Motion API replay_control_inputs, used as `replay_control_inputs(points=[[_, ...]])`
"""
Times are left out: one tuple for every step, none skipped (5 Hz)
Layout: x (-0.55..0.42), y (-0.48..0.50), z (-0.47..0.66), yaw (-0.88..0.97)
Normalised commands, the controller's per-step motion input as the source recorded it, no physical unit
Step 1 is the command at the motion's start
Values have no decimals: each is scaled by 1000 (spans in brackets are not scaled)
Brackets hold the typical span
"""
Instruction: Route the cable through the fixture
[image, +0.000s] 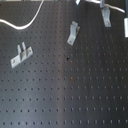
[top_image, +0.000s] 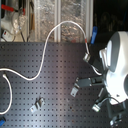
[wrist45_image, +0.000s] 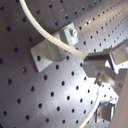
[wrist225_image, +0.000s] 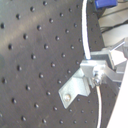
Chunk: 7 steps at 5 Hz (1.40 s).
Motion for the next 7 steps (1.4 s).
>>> replay_control_inputs(points=[[-250,-66,78,851],[-253,-44,10,888],[-281,-72,5,786],[-29,-19,1,163],[72,-204,13,0],[4,-92,21,0],[0,0,14,0]])
